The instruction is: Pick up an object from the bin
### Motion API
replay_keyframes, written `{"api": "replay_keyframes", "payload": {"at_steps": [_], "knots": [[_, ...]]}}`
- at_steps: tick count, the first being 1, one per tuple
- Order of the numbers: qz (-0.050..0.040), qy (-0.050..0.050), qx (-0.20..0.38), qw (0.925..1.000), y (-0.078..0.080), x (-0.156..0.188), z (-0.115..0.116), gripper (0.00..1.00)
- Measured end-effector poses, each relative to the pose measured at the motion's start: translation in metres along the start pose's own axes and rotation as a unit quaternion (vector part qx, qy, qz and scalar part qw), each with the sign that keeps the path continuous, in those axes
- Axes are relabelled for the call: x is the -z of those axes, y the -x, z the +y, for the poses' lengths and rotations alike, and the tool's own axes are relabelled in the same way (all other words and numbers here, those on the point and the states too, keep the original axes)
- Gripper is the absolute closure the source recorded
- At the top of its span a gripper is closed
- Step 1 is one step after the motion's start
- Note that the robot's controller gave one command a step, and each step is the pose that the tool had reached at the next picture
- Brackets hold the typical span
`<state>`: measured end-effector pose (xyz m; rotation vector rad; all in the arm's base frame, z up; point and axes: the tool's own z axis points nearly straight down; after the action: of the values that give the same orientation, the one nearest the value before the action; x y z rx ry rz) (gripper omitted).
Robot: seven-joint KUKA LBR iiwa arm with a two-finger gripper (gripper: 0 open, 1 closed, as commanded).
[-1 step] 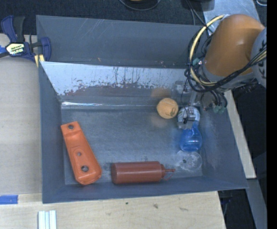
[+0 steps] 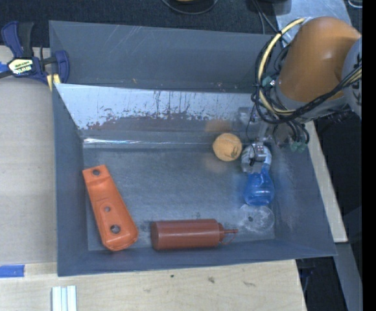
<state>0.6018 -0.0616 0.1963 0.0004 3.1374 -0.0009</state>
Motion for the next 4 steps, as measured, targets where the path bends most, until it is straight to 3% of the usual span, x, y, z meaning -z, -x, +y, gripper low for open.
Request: {"api": "replay_keyframes", "payload": {"at_steps": [1,2,3,4], "knots": [[0.0028,0.001,0.111,0.9938,-0.04,-0.029,0.022,0.0],[-0.0006,0.0,0.213,0.9771,-0.059,-0.022,0.025,0.0],[0.0071,0.004,0.151,0.9885,-0.122,-0.087,0.088,0.0],[-0.0022,0.0,0.208,0.9781,-0.101,-0.07,0.081,0.0]]}}
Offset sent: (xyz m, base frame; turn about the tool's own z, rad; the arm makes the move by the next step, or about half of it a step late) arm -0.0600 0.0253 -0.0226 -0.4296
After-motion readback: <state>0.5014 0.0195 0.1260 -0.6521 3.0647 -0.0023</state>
